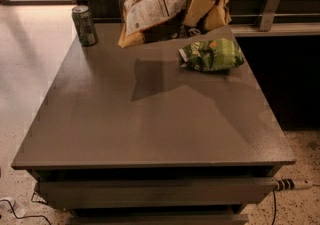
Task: Move brown chip bag near green can
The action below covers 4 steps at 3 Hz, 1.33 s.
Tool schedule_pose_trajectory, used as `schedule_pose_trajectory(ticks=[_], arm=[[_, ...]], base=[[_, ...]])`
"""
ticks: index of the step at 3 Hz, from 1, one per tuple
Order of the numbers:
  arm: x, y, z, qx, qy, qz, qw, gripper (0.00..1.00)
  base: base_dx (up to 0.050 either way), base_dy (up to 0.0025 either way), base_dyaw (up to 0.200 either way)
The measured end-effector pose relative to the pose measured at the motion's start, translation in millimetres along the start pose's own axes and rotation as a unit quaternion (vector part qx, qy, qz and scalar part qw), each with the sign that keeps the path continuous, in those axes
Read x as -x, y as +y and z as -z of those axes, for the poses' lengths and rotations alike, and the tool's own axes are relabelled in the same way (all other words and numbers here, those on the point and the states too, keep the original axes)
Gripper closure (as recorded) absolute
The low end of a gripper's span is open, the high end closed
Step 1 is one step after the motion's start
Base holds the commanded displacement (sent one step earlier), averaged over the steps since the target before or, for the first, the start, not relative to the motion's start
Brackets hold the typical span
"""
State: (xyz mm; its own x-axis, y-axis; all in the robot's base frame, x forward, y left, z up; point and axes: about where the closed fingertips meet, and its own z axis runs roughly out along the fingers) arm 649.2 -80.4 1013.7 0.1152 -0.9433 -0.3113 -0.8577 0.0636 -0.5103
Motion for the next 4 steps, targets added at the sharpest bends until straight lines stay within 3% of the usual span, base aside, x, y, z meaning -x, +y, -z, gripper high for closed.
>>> schedule_pose_trajectory(ticks=[1,2,4], arm=[[-2.0,-21.2,-13.0,-0.029,0.000,-0.014,0.9995,1.00],[-2.0,-21.2,-13.1,-0.029,0.000,-0.014,0.9995,1.00],[4.4,-48.8,-72.6,-0.035,-0.021,0.010,0.9991,1.00]], base=[[0.000,0.00000,0.000],[0.000,0.00000,0.000],[0.000,0.00000,0.000]])
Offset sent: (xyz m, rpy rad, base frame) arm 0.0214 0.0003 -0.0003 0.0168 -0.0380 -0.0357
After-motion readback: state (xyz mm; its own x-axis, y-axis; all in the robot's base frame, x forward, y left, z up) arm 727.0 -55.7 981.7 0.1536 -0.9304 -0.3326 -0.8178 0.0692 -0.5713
